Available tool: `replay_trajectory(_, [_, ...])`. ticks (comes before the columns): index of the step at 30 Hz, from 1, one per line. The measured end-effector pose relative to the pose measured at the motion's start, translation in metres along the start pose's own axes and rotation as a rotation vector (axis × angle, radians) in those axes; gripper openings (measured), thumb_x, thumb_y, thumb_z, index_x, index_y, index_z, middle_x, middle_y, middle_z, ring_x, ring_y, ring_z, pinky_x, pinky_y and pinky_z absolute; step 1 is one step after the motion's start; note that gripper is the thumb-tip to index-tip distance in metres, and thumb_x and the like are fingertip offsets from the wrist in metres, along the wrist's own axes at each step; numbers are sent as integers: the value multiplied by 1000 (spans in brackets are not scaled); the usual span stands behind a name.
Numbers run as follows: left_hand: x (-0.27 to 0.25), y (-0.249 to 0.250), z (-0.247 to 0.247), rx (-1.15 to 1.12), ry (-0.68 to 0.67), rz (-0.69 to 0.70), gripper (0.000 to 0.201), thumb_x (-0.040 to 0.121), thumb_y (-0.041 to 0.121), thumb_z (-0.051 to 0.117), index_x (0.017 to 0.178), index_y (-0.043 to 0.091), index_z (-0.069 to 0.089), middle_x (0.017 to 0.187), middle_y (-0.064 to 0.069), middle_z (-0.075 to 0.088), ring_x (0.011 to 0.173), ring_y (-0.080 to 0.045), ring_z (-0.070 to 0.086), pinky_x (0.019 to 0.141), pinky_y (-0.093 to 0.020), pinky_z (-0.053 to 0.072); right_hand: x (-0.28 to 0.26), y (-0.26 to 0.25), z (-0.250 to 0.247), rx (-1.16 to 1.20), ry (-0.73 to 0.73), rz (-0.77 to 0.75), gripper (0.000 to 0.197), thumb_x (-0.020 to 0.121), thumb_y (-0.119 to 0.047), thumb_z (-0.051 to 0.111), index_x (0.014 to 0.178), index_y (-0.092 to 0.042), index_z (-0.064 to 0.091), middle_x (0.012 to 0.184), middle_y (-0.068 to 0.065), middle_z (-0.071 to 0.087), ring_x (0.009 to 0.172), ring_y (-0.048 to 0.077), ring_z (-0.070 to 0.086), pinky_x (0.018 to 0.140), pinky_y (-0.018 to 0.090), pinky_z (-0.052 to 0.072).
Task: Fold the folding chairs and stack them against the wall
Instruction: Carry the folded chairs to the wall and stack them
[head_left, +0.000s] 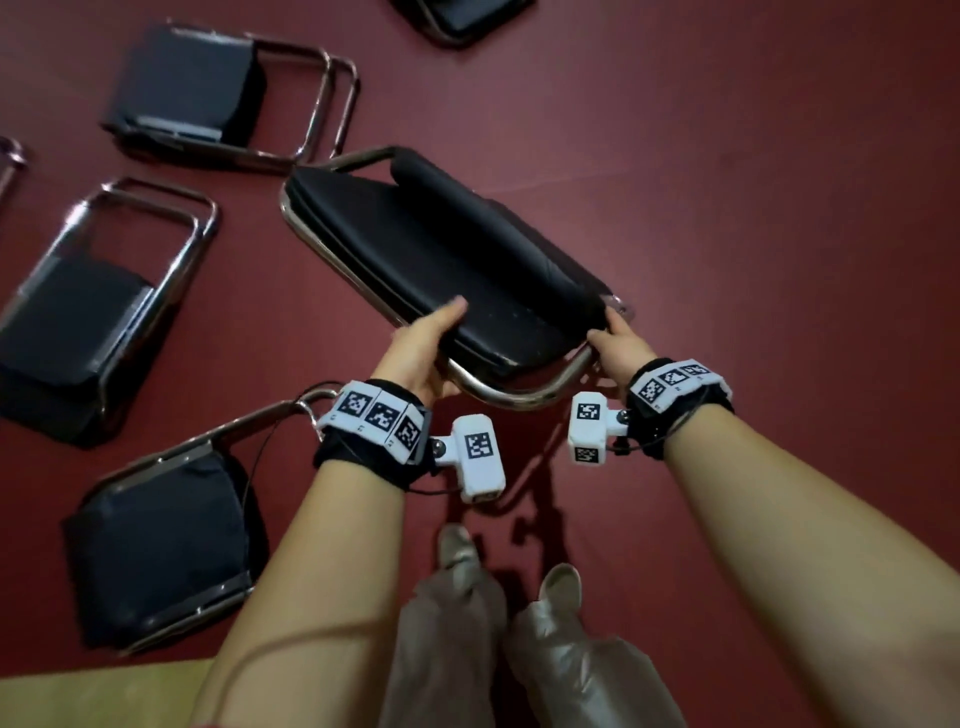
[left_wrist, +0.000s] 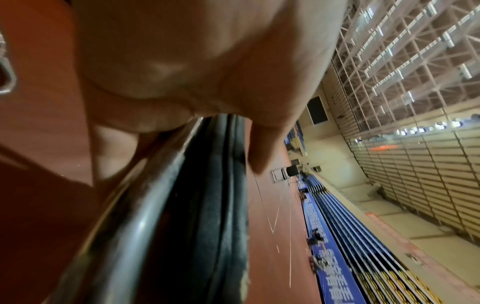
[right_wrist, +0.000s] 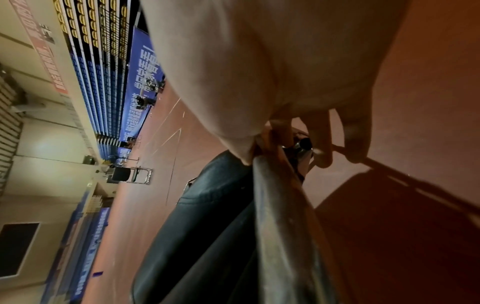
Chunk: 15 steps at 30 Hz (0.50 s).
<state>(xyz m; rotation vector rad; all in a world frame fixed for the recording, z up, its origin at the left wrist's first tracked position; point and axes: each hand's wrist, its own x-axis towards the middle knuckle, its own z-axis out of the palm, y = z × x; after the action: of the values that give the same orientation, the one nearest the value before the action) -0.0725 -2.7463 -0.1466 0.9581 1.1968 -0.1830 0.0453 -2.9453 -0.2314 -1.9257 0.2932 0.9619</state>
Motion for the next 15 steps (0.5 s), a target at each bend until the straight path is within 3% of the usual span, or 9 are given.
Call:
replay_trajectory(2, [2,20,12,27,15,23,70,75,24,83,135,7,51,106,-12,75,87,-28,76,67,-44,61,-3,-20,-11,38,18,15,49,99,-13,46,141,-39,42,93,9,58,76,25,55,72,40,48])
replay_trajectory(5, [5,48,26,60,-1,35,66,75,20,85,131,6,52,104,-14,75,87,-30,76,69,-47,61,-5,-44,-22,34,-24,97,54,99,-11,44,143,-43,41,97,12,57,69,25,53,62,36,48])
replay_trajectory(7, [6,70,33,68,-11,45,83,61,26,91,130,7,50,106,-16,74,83,-33,75,68,-51,60,-17,-65,-23,105,7,113,53,94,-2,43,133,-36,52,98,13,61,66,26,57,50,27,50])
replay_trajectory(9, [11,92,39,49,21,75,102,42,31,94,129,6,47,108,-20,72,79,-37,75,70,-59,59,-22,-87,-23,160,30,180,51,85,5,46,124,-24,63,104,13,66,77,31,64,54,32,56])
replay_trajectory(11, [13,117,46,58,27,116,104,43,31,94,130,4,44,111,-22,68,83,-38,74,74,-59,59,-30,-107,-28,196,29,234,43,82,3,51,118,-14,66,108,13,68,78,30,67,52,30,53])
replay_trajectory(13, [19,135,50,141,50,128,109,41,38,92,131,3,43,113,-21,67,88,-37,72,81,-55,59,-39,-127,-33,198,25,242,25,85,-5,54,107,-9,64,97,12,67,67,26,66,51,25,48])
replay_trajectory(15, [34,150,52,204,70,139,118,27,49,90,129,5,49,110,-17,70,87,-35,73,84,-50,59,-53,-156,-42,232,37,222,9,92,-9,52,92,-8,61,81,12,65,62,26,63,56,28,49])
